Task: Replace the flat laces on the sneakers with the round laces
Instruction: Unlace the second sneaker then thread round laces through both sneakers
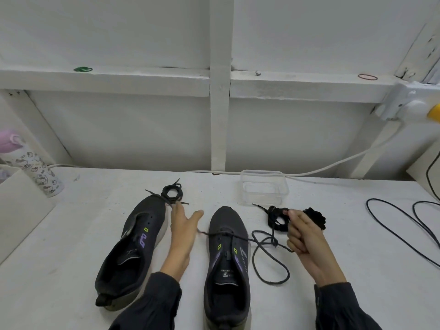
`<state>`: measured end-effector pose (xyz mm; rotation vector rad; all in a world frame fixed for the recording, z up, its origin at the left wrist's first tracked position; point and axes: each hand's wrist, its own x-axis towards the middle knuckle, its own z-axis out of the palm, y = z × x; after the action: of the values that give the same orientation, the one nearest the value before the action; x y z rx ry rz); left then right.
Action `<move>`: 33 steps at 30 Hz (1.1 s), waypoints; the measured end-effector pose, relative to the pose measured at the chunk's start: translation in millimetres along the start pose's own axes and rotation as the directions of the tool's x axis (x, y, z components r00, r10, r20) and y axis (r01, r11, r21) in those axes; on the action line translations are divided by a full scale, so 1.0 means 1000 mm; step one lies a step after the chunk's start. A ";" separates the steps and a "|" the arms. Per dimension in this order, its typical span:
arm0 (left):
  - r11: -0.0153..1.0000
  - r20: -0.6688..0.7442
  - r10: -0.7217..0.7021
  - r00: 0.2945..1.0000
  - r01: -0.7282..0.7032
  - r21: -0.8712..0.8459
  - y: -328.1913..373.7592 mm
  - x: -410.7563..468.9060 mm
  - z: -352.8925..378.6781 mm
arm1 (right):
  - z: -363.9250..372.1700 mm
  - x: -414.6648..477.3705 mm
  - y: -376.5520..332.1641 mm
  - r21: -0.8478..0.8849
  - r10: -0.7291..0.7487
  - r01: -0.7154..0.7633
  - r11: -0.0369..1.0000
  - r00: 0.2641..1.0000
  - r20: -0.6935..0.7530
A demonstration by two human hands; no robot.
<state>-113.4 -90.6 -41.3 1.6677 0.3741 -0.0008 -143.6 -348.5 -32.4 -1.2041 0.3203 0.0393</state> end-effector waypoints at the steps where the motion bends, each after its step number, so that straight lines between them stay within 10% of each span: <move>1: 0.994 -0.018 0.096 0.995 -0.095 0.056 0.000 -0.002 0.006 | 0.009 -0.003 -0.005 -0.010 -0.005 0.005 1.000 0.999 0.038; 5: 0.860 0.269 0.425 0.864 -0.479 0.179 0.008 -0.010 0.029 | 0.041 -0.016 -0.026 -0.002 -0.013 0.014 1.000 0.977 0.214; 9: 0.748 0.584 0.389 0.712 -0.614 0.251 0.010 -0.018 0.049 | 0.059 -0.024 -0.046 0.084 -0.031 0.004 0.996 0.946 0.323; 23: 0.690 0.620 0.385 0.684 -0.659 0.299 0.019 -0.022 0.063 | 0.055 -0.034 -0.062 0.443 -0.053 -0.129 0.887 0.925 0.376; 33: 0.848 0.490 0.410 0.769 -0.519 0.106 0.030 -0.010 0.035 | 0.004 -0.020 -0.060 0.471 -0.089 -0.053 0.880 0.957 0.275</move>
<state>-108.3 -129.7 -15.0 1.8954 -0.4255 -0.0616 -150.1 -363.9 28.6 -0.6956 0.0498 0.1136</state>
